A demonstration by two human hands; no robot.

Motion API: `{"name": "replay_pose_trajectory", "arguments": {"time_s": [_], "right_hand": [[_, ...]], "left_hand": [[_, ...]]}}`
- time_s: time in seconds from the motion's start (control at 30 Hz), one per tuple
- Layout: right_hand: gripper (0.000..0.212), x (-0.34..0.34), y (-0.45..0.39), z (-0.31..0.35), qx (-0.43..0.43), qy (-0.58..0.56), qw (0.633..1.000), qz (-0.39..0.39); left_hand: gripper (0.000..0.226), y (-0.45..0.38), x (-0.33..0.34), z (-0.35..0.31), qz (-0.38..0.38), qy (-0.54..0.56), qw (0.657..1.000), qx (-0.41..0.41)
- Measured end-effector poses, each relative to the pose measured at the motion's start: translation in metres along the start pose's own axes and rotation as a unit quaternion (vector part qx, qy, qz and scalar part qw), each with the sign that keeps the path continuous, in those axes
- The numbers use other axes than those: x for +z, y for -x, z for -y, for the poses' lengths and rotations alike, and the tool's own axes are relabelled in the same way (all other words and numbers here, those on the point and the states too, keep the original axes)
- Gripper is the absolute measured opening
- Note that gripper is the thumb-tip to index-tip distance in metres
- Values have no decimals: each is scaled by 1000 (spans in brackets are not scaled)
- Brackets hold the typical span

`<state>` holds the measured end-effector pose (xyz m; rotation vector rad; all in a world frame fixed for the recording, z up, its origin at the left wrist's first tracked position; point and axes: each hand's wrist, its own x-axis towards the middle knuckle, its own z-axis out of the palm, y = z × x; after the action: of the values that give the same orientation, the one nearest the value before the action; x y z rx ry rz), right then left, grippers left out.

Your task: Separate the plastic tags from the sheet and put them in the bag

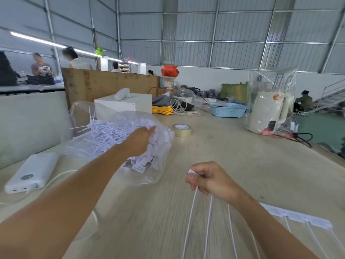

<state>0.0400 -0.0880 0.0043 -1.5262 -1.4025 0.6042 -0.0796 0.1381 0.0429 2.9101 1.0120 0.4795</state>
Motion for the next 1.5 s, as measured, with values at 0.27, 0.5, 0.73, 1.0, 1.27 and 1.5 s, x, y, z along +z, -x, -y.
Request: {"name": "replay_pose_trajectory", "arguments": {"time_s": [0.27, 0.5, 0.73, 1.0, 1.27, 1.5], "right_hand": [[25, 2, -3, -5, -16, 14, 999, -24], [15, 2, -2, 0, -17, -13, 999, -43], [20, 2, -1, 6, -48, -44, 997, -32], [22, 3, -3, 4, -15, -28, 999, -12], [23, -12, 0, 5, -7, 33, 999, -9], [18, -8, 0, -1, 27, 40, 998, 40]], "left_hand": [[38, 47, -33, -19, 195, -116, 974, -5], [32, 98, -63, -97, 48, -47, 998, 20], [44, 91, -6, -107, 83, 346, 934, -40], [35, 88, 11, -94, 64, 450, 891, -11], [35, 89, 12, -97, 51, 526, 849, -29], [43, 95, 19, -101, 95, 502, 858, -59]]}}
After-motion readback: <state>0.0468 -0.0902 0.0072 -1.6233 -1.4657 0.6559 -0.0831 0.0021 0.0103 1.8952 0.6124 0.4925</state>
